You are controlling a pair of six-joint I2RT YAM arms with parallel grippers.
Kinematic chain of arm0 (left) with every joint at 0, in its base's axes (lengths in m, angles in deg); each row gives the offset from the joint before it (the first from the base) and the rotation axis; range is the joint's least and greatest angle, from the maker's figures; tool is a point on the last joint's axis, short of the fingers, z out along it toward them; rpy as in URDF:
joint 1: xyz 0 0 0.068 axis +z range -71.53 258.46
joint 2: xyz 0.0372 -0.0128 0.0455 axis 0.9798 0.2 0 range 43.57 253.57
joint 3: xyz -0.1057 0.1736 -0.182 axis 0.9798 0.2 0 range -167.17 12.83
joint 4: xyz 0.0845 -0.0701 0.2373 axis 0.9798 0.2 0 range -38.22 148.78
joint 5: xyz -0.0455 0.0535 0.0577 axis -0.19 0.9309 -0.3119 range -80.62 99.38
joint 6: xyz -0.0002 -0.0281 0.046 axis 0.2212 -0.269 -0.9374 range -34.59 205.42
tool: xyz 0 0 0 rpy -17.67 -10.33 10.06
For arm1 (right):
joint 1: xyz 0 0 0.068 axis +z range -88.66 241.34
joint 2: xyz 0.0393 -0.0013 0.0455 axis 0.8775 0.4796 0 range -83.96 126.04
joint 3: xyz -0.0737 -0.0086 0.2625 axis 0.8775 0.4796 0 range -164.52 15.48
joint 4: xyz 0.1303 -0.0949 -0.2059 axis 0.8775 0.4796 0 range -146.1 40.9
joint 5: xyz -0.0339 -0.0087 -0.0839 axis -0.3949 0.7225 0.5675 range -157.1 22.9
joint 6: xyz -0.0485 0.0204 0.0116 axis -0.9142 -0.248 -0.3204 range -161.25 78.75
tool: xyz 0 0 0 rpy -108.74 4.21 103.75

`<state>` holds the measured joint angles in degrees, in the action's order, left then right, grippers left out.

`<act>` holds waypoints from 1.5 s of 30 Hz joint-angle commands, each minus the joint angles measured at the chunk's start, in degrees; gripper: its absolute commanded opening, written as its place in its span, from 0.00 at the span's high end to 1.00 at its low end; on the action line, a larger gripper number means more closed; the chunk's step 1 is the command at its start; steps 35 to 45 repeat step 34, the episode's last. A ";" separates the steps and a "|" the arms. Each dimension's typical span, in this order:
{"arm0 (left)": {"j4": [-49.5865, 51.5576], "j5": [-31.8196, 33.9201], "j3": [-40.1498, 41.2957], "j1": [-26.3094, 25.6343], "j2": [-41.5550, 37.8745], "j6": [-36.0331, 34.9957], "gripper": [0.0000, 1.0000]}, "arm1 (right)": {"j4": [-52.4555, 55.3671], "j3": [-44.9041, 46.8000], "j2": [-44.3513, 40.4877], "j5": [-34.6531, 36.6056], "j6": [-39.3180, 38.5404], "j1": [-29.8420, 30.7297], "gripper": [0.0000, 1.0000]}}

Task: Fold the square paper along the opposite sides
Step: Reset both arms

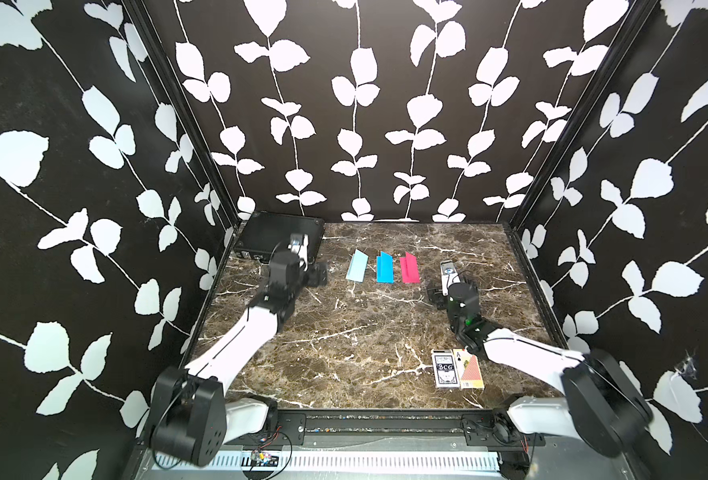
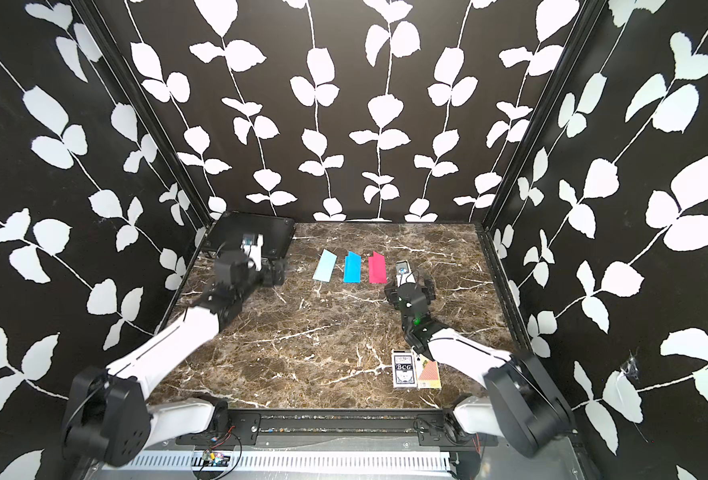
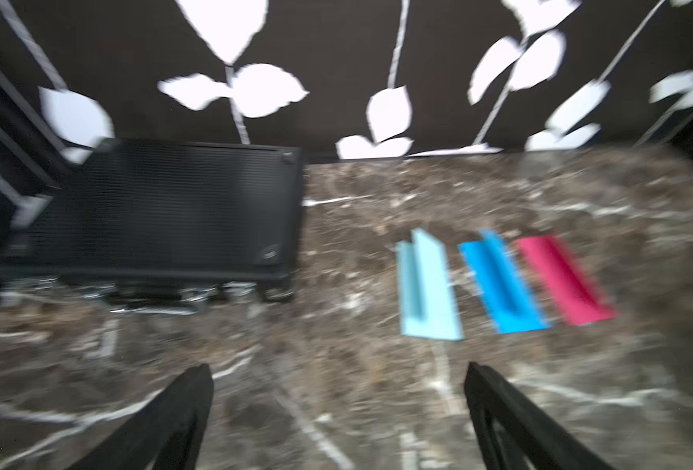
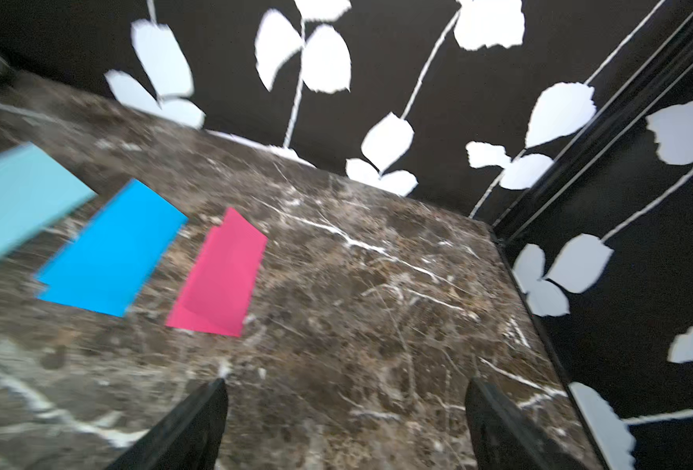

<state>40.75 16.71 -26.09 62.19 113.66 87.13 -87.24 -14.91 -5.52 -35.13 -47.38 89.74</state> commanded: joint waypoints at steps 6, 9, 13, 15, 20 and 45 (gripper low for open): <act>-25.68 -0.60 11.16 9.69 13.01 -11.41 0.01 | -13.10 1.80 1.90 -3.79 -3.32 -13.88 0.01; -30.32 -3.09 12.65 14.05 15.29 -7.11 0.01 | -9.48 4.96 -2.23 -6.66 -2.77 -14.92 0.01; -33.18 -5.59 12.91 15.00 17.63 -6.93 0.01 | -19.59 10.84 3.06 -10.08 -1.47 -16.28 0.01; -33.44 -5.44 12.97 14.96 17.72 -7.03 0.01 | -26.77 10.67 8.46 -8.17 -1.34 -16.97 0.00; -36.07 -6.26 13.77 14.43 18.46 -8.14 0.01 | -19.97 9.01 8.80 -25.76 6.12 -26.98 0.01; -36.25 -7.05 14.29 14.48 18.26 -8.27 0.01 | -16.57 7.07 8.99 -27.26 5.43 -26.84 0.01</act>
